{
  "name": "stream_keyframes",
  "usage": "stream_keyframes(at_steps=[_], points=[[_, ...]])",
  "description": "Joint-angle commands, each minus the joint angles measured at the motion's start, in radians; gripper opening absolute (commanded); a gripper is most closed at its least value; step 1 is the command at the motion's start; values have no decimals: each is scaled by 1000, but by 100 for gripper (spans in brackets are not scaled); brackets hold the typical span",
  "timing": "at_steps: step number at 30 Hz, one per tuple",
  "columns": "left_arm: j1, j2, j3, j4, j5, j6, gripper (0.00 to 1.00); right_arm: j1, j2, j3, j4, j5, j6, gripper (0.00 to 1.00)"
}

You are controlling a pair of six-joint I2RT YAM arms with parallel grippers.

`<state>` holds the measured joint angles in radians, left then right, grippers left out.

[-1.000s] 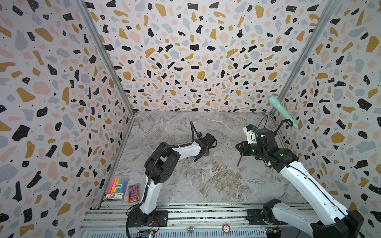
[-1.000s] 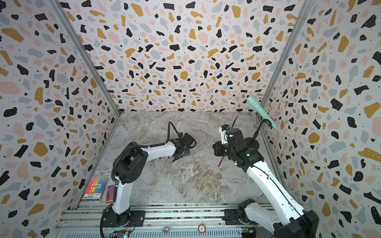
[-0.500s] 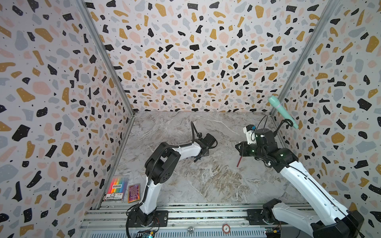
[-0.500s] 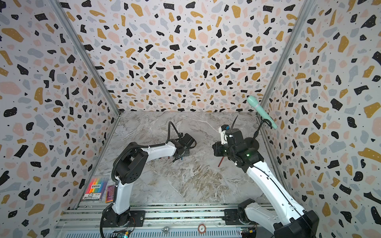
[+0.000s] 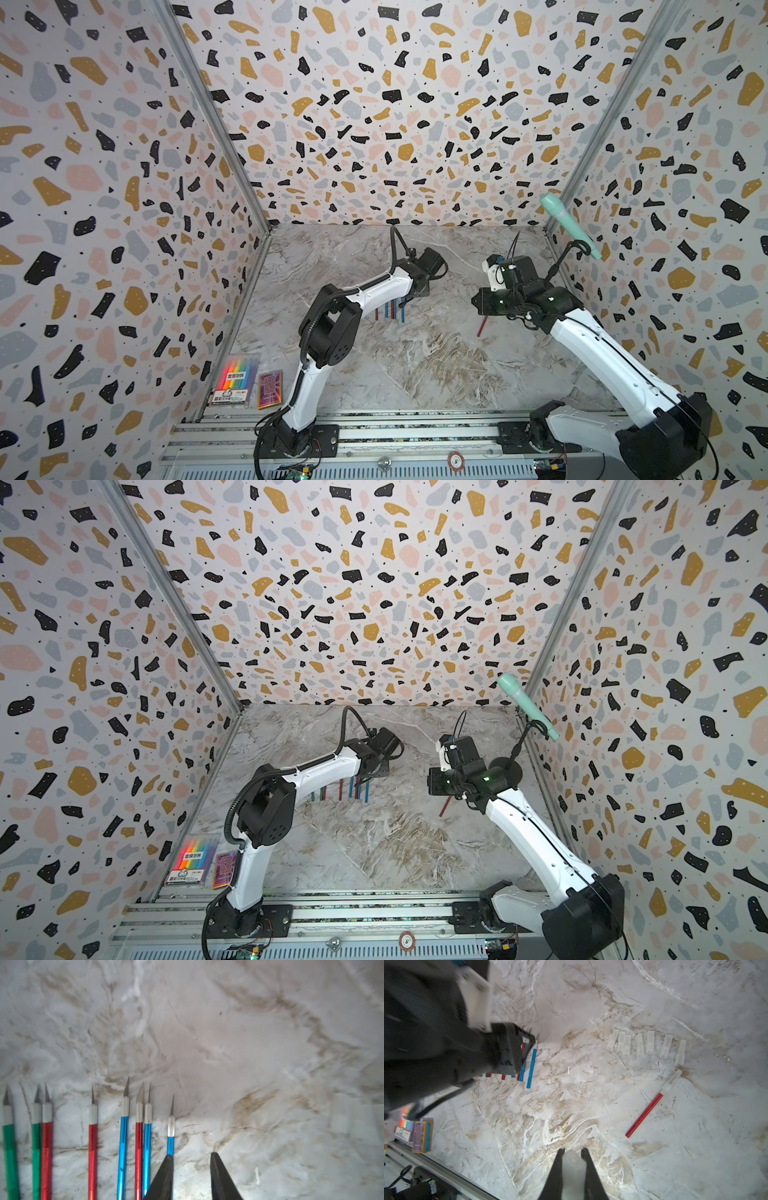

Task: Remove protective caps from carving knives
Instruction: Place the carving knife at the center of the board, then place the protective sleeve at the center of the board.

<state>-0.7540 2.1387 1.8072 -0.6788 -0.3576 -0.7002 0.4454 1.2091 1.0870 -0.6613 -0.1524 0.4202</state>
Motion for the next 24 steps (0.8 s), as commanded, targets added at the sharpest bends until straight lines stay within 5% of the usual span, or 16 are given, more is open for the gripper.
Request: stream_keyframes(at_steps=[1,7,18,24], points=[[-1,-53,137,-91,-23,60,35,1,78,84,-56,11,-52,0],[41,-272,83,-48,-79,122,48,-13,272,184,-65,10,-91,0],[104,-882,-555,243,-175,245,90,-30,707,516,-134,38,-142,0],[104,-1138,-803,314,-265,321,96,-13,922,708,-242,114,-149,0]])
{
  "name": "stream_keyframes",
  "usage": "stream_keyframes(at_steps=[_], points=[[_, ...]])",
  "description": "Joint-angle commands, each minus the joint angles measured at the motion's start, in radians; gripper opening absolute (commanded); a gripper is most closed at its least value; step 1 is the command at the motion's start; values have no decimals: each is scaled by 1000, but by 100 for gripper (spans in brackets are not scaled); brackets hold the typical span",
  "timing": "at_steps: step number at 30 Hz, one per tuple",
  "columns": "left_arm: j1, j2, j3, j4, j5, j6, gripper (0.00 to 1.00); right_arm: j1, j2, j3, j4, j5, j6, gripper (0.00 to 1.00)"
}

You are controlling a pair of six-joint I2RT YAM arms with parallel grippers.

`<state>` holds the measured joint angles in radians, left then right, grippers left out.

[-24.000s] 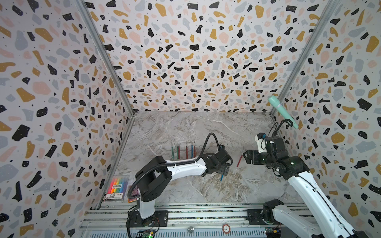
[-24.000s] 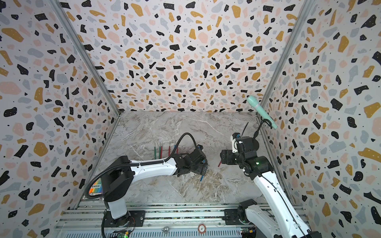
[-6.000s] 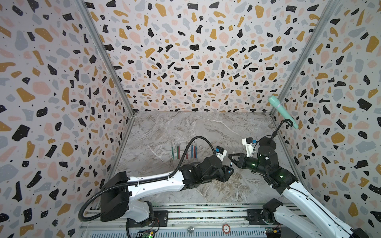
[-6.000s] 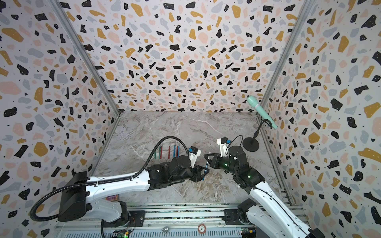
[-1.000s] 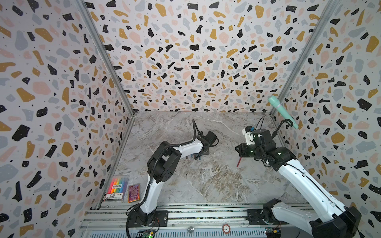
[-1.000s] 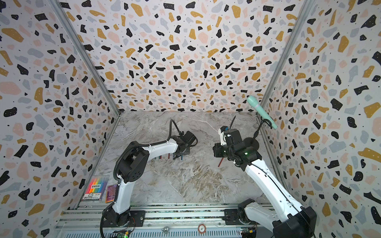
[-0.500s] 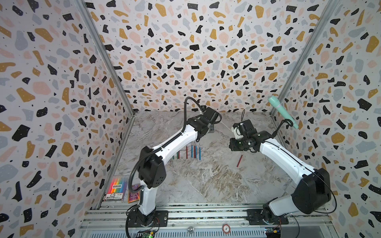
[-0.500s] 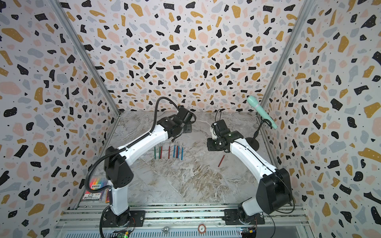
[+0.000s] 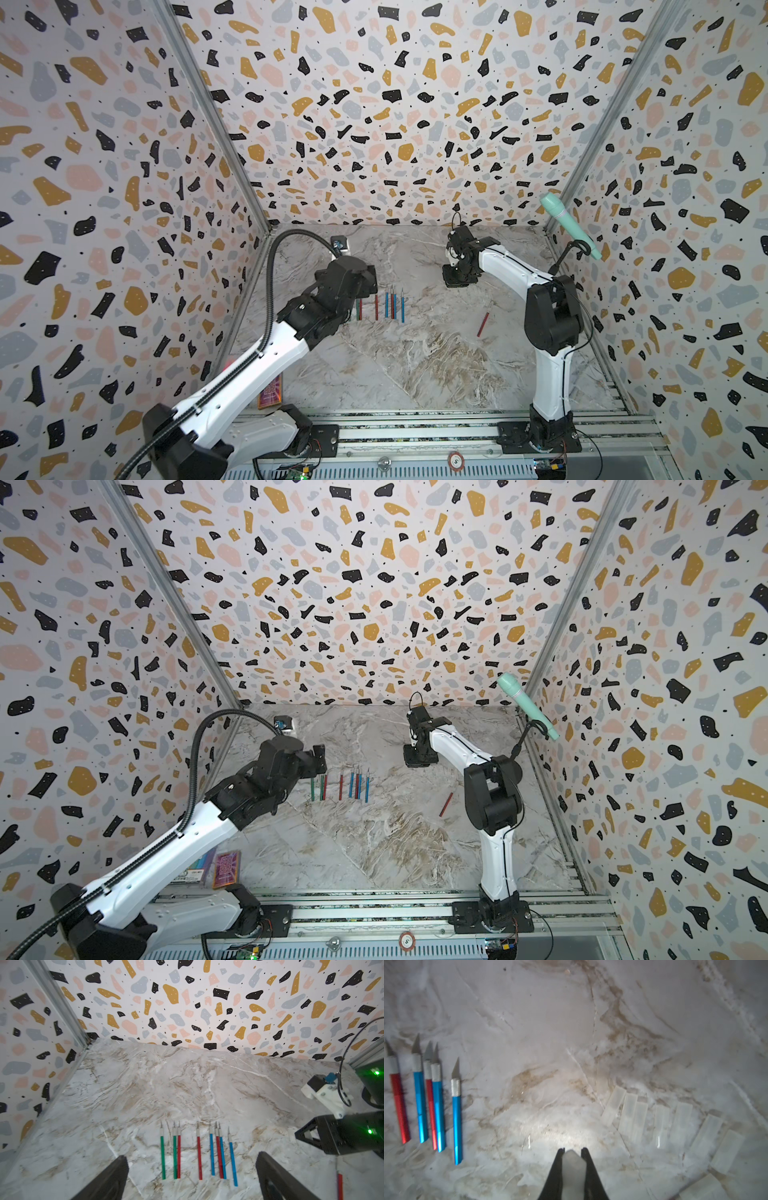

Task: Remove protective caps from carving knives
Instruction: Place the protective sleeve at the center of the board.

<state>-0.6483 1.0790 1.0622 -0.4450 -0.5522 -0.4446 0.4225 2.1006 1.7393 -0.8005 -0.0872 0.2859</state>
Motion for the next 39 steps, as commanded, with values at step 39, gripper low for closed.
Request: stream_keyframes(at_steps=[39], points=[[-2,-136,-234,144,6,115,100,21,-36,148,-123,21,116,31]])
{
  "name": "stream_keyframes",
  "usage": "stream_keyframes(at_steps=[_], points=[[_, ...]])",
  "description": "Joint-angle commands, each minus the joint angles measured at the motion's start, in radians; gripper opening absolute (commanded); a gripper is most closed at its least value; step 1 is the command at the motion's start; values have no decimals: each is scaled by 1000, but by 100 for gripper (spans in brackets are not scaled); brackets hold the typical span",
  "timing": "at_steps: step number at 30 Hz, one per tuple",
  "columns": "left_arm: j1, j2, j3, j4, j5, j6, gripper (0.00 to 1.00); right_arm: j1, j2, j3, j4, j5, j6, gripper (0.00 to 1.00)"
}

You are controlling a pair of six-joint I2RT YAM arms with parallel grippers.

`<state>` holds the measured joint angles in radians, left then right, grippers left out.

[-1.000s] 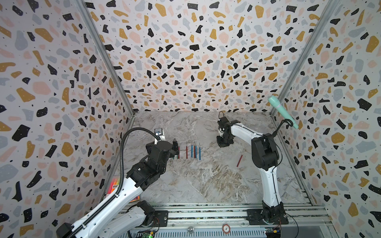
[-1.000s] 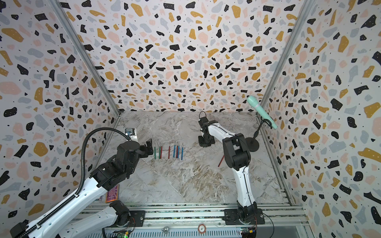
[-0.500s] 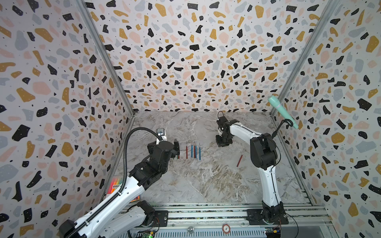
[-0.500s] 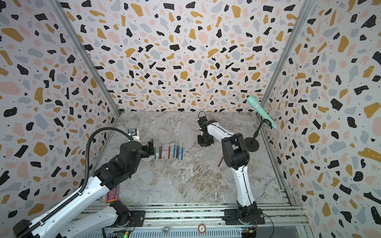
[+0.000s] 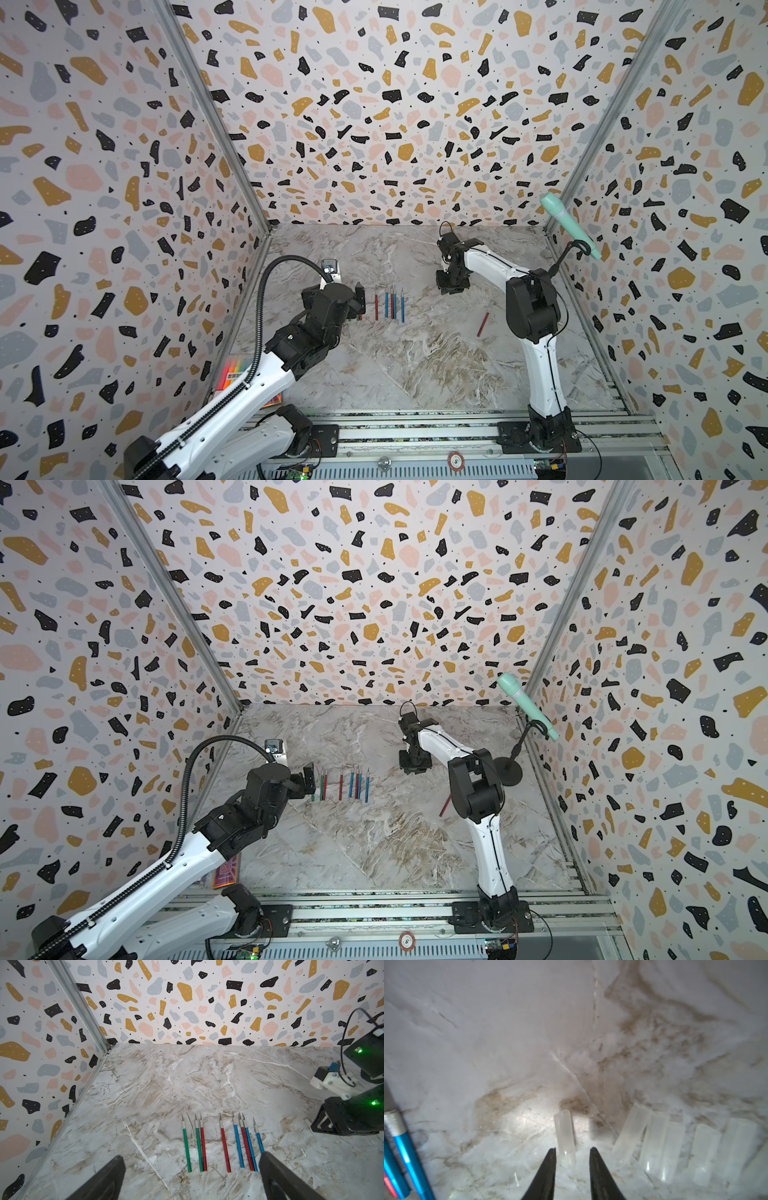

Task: Remove protective caps from carving knives
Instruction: Place the protective sleeve at the center of the board, then pick up the carving knife from the center of the board.

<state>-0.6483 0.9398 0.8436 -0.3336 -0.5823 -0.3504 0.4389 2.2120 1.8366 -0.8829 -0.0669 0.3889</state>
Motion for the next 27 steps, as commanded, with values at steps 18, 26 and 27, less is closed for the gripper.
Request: stream_keyframes(at_steps=[18,26,27], points=[[-428,602,330,61,144,-100,99,-218,-1109,-502,59,-7,-53,92],[-483,1015,707,-33,221,-68,100,-226,-1352,-597,36,88,-1,97],[-488,1054,748,-45,229,-66,100,-226,-1365,-595,31,97,1,97]])
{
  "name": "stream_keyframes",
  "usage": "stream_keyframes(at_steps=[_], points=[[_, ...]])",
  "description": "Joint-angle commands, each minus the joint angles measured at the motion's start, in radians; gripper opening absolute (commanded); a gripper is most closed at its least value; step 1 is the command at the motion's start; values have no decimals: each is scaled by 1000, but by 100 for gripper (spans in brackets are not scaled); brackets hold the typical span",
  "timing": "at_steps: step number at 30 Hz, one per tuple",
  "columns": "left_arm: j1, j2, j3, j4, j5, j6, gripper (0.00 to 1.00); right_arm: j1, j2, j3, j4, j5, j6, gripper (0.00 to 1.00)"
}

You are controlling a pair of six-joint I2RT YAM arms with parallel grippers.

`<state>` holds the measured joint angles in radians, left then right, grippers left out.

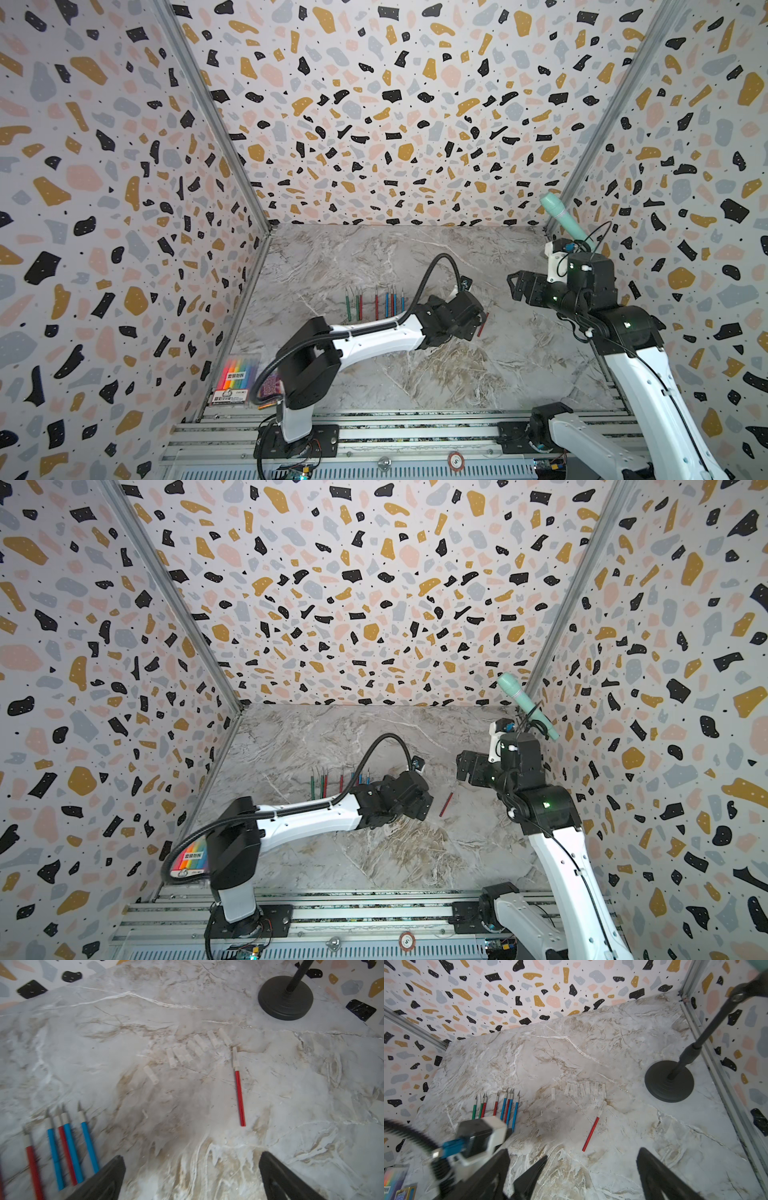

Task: Remove protective caps from carving knives
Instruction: Pick up the carving knife from the center of the board.

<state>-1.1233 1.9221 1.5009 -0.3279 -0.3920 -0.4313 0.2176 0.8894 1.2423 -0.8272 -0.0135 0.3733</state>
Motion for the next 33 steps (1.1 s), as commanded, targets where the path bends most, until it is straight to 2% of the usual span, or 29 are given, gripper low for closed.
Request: stream_keyframes(at_steps=[1,5,13,20,25,29,32,33], points=[[-17,114,138,-63,46,16,99,-4,-58,2,-31,48,20,97],[-28,265,288,-114,74,13,94,-4,-103,29,-53,57,38,97],[-33,454,453,-180,58,9,74,-4,-181,61,-72,51,59,97],[-33,559,553,-198,68,4,62,-4,-210,72,-77,10,68,97],[-33,626,620,-211,89,0,45,-4,-223,78,-82,-12,74,97],[-33,664,663,-260,79,9,36,-4,-227,102,-92,-18,74,98],[-33,666,653,-277,67,24,32,-4,-222,116,-97,-26,73,98],[-32,666,648,-282,62,26,28,-4,-222,118,-98,-26,76,98]])
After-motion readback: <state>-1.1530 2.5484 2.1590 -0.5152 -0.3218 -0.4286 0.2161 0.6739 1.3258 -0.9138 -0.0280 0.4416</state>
